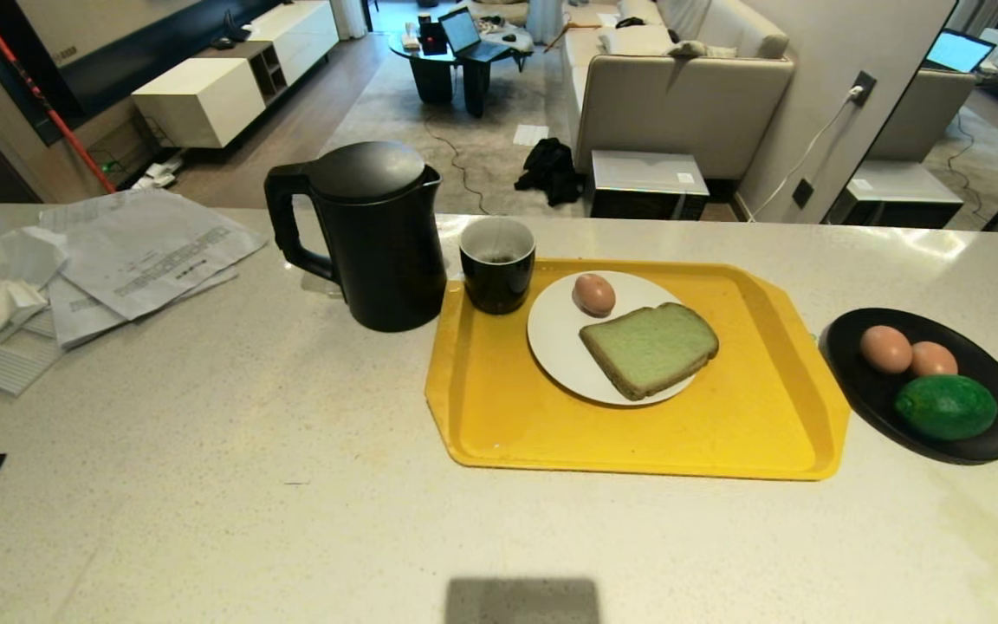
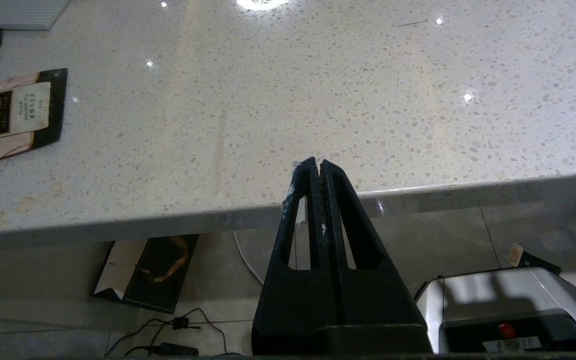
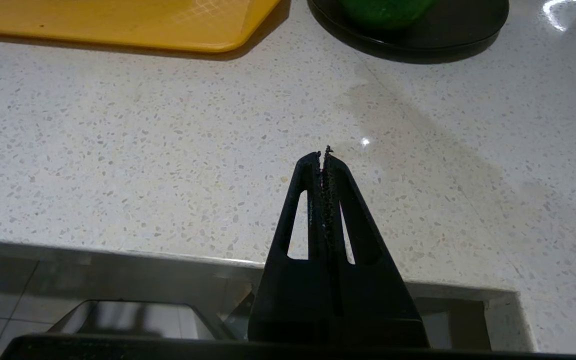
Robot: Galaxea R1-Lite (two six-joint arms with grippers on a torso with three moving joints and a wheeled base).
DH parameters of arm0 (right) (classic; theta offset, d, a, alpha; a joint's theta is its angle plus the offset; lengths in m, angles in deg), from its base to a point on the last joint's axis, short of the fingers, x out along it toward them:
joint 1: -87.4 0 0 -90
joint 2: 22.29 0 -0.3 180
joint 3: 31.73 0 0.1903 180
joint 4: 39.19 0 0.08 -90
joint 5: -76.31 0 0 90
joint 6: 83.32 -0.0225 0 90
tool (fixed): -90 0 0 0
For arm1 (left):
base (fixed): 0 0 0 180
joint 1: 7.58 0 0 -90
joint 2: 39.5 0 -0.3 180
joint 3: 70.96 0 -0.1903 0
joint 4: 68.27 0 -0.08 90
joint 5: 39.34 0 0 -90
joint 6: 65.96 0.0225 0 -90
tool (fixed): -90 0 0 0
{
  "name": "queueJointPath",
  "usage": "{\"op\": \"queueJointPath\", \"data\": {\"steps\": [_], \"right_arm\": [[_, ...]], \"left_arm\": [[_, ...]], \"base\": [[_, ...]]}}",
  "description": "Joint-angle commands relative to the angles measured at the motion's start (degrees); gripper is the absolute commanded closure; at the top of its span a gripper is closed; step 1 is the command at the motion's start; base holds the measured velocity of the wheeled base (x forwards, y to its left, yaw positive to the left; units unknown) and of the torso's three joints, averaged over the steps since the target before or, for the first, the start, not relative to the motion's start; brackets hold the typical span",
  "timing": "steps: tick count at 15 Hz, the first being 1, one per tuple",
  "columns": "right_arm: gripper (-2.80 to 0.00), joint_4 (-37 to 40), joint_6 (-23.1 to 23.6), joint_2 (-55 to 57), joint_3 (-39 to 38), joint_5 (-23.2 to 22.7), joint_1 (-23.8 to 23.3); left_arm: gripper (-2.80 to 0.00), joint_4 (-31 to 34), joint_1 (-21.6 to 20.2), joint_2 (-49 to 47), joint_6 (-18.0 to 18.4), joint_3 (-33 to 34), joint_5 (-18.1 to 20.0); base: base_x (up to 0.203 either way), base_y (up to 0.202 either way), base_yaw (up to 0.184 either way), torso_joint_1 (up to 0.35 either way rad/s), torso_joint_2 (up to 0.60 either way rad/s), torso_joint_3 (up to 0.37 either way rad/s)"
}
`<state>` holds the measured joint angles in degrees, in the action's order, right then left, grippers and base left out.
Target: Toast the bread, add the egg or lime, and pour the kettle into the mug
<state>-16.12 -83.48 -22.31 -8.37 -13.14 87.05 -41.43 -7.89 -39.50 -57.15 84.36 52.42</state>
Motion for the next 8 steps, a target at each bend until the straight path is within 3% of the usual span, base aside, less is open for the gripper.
{"op": "queueJointPath", "data": {"steps": [1,4,8], "right_arm": [[0.00,-0.06,-0.02,0.02,0.00,-0.02,0.00],[0.00,-0.06,-0.02,0.02,0.00,-0.02,0.00],[0.00,-0.06,-0.02,0.02,-0.06,-0.02,0.00]], "left_arm": [[0.00,-0.04,-0.05,0.09,-0.20,0.00,0.00],[0.00,-0.11,-0.05,0.02,-0.37,0.00,-0.09],[0.00,-0.12,-0.05,0.09,-0.38,0.00,-0.09]], "base": [[0.000,0.000,0.000,-0.196,0.36,0.158],[0.000,0.000,0.000,-0.166,0.30,0.134],[0.000,0.000,0.000,-0.027,0.06,0.023]]}}
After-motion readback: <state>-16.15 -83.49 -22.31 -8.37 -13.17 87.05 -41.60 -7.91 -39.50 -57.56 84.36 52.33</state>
